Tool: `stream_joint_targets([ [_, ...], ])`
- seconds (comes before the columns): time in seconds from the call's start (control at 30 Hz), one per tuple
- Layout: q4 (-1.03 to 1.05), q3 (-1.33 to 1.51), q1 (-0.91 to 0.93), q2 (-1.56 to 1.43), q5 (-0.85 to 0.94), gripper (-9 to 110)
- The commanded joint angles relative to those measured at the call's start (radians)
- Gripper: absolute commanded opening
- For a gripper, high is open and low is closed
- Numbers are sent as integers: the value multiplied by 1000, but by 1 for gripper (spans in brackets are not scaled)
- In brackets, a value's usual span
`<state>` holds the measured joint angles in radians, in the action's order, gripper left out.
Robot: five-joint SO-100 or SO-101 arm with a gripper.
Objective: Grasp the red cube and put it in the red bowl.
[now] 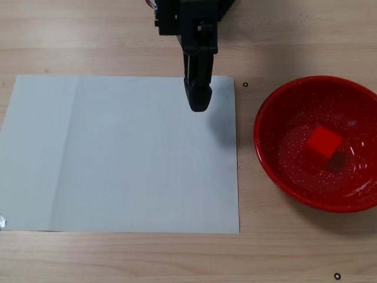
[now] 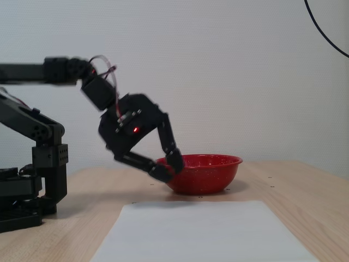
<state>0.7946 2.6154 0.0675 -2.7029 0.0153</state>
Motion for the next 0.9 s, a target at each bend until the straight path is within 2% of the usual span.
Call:
stream_joint_targets([
  [0.0, -66, 0, 6, -101, -15, 0],
  [0.3, -184, 284, 29, -359, 6, 0],
  [0.6, -370, 486, 40, -472, 48, 0],
  [0.87, -213, 488, 58, -535, 172, 0],
])
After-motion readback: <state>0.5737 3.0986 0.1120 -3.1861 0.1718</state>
